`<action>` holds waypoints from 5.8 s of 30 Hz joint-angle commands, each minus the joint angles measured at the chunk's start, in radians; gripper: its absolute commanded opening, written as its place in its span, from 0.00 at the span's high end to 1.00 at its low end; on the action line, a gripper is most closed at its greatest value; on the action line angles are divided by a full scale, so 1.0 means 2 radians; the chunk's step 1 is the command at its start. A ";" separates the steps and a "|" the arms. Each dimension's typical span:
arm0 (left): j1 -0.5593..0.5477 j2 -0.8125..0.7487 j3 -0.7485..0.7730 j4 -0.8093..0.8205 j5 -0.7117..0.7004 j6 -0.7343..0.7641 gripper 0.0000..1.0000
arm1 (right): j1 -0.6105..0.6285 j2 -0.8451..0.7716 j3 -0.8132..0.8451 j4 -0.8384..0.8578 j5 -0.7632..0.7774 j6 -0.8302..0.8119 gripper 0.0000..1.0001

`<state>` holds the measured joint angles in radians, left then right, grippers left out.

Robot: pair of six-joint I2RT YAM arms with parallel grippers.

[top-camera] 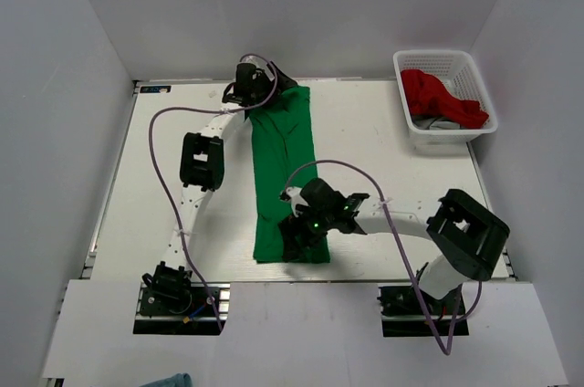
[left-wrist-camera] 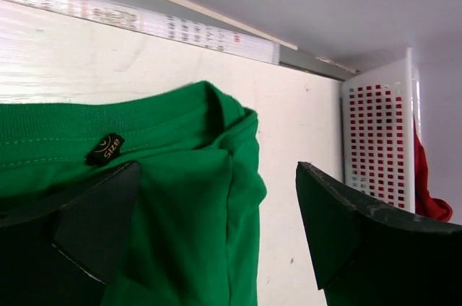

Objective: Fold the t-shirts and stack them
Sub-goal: Rotate the tshirt 90 degrees, then grab the bottom of the folded rectangular tshirt with both arms, then fold the folded rectangular tshirt in 1/3 of the way

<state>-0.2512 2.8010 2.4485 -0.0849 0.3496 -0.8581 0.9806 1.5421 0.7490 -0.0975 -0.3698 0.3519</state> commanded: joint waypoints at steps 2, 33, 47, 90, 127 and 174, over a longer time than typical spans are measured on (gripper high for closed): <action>0.001 0.035 -0.009 0.001 -0.018 -0.007 0.00 | 0.041 0.043 0.008 -0.049 -0.065 -0.026 0.10; -0.065 -0.828 -0.837 -0.093 -0.051 0.068 0.00 | 0.042 -0.277 -0.110 -0.049 0.160 0.123 0.10; -0.114 -1.029 -1.052 -0.268 -0.009 0.018 0.00 | 0.041 -0.282 -0.193 -0.004 0.180 0.216 0.13; -0.217 -0.916 -0.983 -0.226 -0.106 -0.016 1.00 | 0.041 -0.189 -0.094 -0.045 0.198 0.182 1.00; -0.146 -0.650 -0.621 -0.211 -0.347 0.023 1.00 | -0.118 0.076 0.284 -0.041 0.349 0.010 1.00; -0.047 -0.587 -0.640 -0.142 -0.187 0.140 0.00 | -0.212 0.120 0.261 -0.033 0.120 0.033 0.10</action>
<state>-0.3183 1.7252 1.2945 -0.3759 -0.1215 -0.5751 0.5541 1.8538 1.3624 -0.1909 -0.0399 0.3882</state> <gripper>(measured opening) 0.997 0.901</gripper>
